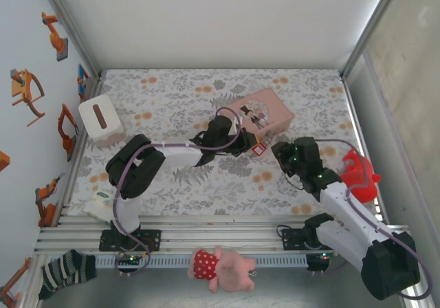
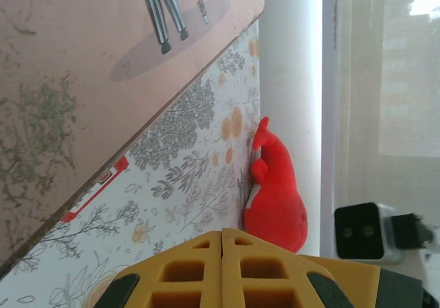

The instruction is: Unlock the padlock with the key

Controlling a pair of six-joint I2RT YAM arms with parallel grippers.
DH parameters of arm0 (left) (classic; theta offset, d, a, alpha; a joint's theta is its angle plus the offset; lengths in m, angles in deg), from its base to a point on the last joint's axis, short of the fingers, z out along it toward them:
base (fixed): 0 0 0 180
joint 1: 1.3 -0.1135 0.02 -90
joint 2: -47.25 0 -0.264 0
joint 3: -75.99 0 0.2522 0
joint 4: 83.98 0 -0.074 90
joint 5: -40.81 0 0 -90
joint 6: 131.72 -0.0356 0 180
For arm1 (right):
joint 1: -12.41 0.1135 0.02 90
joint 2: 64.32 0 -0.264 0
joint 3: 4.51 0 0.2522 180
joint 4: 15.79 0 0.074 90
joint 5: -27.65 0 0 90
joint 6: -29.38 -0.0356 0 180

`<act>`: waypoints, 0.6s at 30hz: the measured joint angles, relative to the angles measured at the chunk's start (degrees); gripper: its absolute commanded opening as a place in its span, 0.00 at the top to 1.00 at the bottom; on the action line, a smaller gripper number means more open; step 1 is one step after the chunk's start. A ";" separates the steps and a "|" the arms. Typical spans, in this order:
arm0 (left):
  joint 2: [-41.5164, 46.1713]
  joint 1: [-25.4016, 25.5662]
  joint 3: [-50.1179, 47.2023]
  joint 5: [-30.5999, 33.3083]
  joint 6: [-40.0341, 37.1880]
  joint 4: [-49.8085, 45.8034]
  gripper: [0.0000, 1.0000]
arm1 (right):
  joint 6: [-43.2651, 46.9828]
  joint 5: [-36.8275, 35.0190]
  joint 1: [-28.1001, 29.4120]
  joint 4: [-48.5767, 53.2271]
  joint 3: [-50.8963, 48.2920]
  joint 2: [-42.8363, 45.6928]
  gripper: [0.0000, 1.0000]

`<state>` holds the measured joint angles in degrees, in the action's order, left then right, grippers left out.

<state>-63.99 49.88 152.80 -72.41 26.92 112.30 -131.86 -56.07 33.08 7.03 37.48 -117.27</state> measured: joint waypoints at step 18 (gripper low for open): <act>-0.44 -0.33 4.98 -2.73 -18.71 -15.19 0.48 | 33.05 14.75 -9.88 5.70 11.96 -23.21 0.56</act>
<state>-64.43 49.55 157.78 -75.14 8.21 97.11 -98.81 -41.31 23.20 12.74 49.43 -140.48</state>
